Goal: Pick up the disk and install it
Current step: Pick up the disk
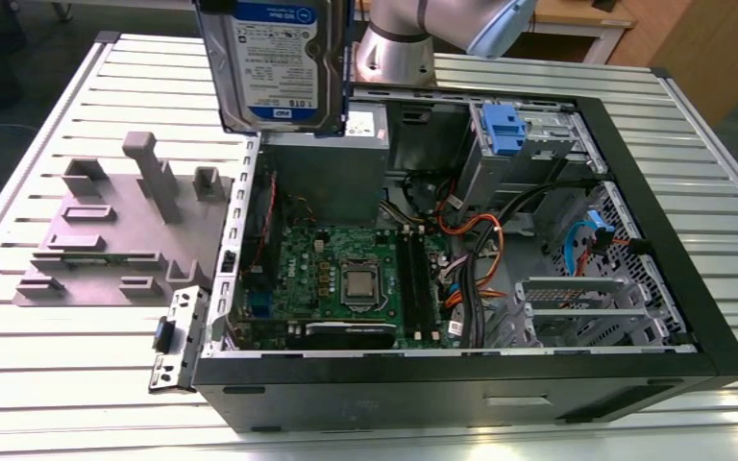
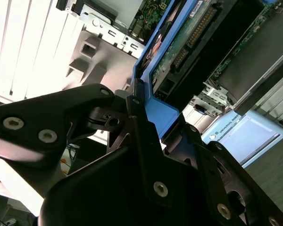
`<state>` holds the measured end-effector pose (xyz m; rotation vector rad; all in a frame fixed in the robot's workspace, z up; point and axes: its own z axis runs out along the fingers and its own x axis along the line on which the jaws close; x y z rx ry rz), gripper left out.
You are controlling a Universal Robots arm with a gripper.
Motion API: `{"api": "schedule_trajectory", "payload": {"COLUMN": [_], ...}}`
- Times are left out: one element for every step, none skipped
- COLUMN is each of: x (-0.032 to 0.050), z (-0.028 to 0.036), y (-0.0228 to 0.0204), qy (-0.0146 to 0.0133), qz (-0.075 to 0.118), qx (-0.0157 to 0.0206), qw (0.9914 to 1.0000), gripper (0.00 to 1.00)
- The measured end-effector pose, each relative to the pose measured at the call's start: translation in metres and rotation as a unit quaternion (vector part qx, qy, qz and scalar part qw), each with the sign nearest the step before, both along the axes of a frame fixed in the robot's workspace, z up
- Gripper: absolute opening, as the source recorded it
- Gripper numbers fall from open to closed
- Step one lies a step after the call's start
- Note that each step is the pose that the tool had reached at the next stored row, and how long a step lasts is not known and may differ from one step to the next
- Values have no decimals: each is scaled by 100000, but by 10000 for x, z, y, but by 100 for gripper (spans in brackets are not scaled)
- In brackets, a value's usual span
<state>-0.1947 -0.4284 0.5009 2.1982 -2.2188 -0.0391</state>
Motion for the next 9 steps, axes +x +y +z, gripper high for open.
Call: {"api": "schedule_trajectory", "payload": {"x": [2,4,5,6,7,8,9,10,12], "z": [0,0,0,0,0,0,0,0,0], "y": [-3,-8,-12,-13,-14,-14,-14,-14,-14], "qy": [-1,-2,-4,-1,-2,-1,-2,-2,0], "qz": [-1,0,2,-6,-2,-1,0,0,5], "qx": [-1,-1,2,0,0,1,0,0,-3], "qw": [100000,100000,100000,100000,100000,100000,100000,100000,100000], "gripper": [37,37,37,37,37,37,37,37,37]}}
